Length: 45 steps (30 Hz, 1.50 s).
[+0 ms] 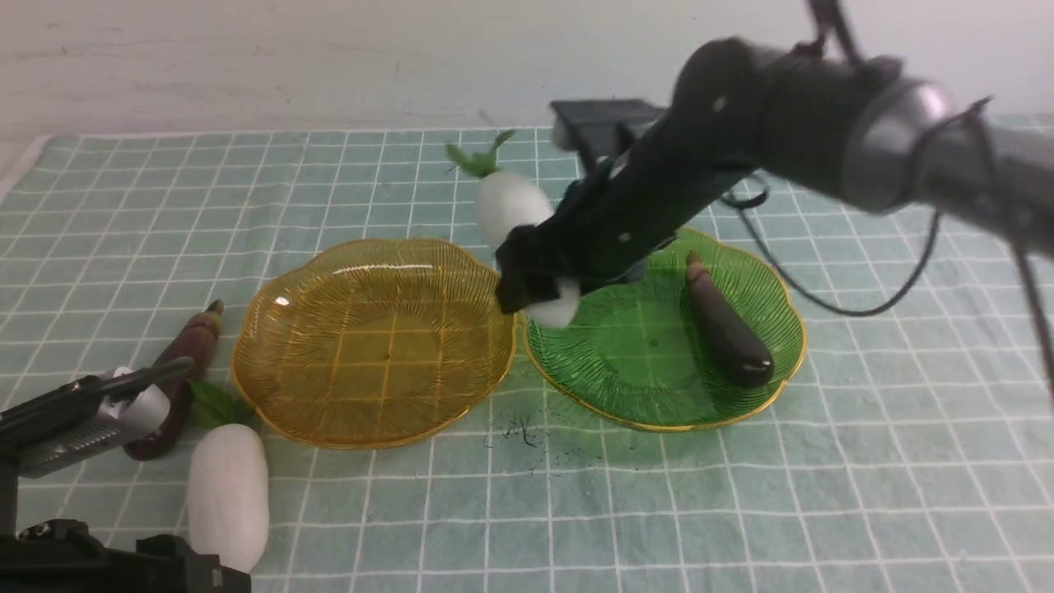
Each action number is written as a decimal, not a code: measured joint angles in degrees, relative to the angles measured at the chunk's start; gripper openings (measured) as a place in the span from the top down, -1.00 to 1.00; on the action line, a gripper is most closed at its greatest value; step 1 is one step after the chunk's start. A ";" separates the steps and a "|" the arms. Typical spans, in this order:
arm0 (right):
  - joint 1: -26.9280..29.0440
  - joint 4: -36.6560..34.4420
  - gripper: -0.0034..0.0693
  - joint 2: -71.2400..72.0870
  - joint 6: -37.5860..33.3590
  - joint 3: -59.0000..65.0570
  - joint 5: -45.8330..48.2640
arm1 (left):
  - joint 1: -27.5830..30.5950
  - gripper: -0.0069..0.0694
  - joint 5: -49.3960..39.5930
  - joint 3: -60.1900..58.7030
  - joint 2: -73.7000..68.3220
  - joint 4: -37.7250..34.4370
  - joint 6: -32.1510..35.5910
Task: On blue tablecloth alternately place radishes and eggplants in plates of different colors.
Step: 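Place the white radish onto the plate beside the other radish with the right gripper, then pick up the white radish and place it in the left plate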
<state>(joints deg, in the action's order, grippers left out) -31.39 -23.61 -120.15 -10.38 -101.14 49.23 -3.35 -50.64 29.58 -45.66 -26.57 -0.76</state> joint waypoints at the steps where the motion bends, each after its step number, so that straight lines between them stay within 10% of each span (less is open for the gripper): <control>1: -1.24 0.00 -0.41 -0.89 -0.13 0.00 -1.27 | 0.00 -0.02 0.00 0.00 0.00 0.00 0.00; 13: -5.22 0.50 -0.92 -6.09 -0.88 -0.31 -9.28 | 0.00 -0.02 0.00 0.00 0.00 0.00 -0.05; 19: -3.39 4.70 -0.97 -6.15 -0.95 -8.70 4.80 | 0.00 -0.02 0.00 0.00 0.00 0.00 -0.05; 28: 0.16 14.76 -0.34 -4.22 4.93 -26.76 21.42 | 0.00 -0.02 0.30 0.00 -0.05 0.08 -0.05; 36: 0.98 24.61 0.86 10.90 6.92 -17.66 22.54 | 0.00 -0.02 0.77 0.00 -0.05 0.26 -0.05; 45: 1.26 30.96 0.94 36.79 12.86 8.13 22.98 | 0.00 -0.02 3.77 0.00 -0.05 0.65 -0.10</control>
<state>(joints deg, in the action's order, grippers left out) -30.13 7.36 -83.36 2.48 -93.01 72.22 -3.35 -46.87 29.58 -45.71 -25.92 -0.86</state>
